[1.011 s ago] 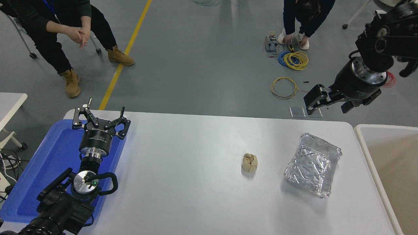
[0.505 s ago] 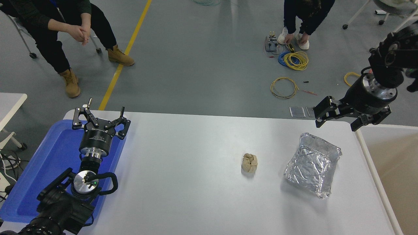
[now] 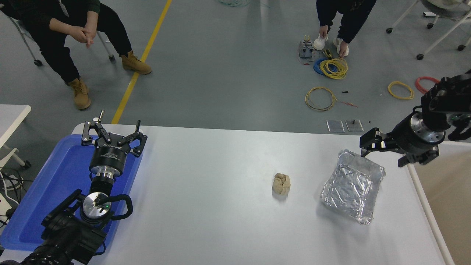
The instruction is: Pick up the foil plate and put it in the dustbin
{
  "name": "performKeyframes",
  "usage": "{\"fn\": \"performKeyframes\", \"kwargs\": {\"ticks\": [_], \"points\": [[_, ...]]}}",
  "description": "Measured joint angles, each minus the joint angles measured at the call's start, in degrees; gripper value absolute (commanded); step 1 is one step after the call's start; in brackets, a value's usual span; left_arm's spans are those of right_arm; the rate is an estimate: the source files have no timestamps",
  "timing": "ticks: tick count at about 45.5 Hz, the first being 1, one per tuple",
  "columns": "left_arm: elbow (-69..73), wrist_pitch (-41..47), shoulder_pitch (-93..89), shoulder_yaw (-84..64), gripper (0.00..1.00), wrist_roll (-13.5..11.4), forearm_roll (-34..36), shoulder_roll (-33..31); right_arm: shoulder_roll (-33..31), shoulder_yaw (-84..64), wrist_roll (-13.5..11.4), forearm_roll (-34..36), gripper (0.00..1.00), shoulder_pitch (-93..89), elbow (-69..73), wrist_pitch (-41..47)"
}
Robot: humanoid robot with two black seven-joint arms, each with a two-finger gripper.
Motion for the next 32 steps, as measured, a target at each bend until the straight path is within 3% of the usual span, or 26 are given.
{"fn": "performKeyframes", "kwargs": {"ticks": [12,32], "points": [[-0.01,0.0,0.0,0.0,1.0,0.0,0.0,0.03,-0.42,1.36,0.06,1.05,1.0,-7.94,-2.86,-8.23],[-0.01,0.0,0.0,0.0,1.0,0.0,-0.01,0.01,-0.32,7.78,0.15,0.68,1.0,-18.71,-7.86,-14.51]]}}
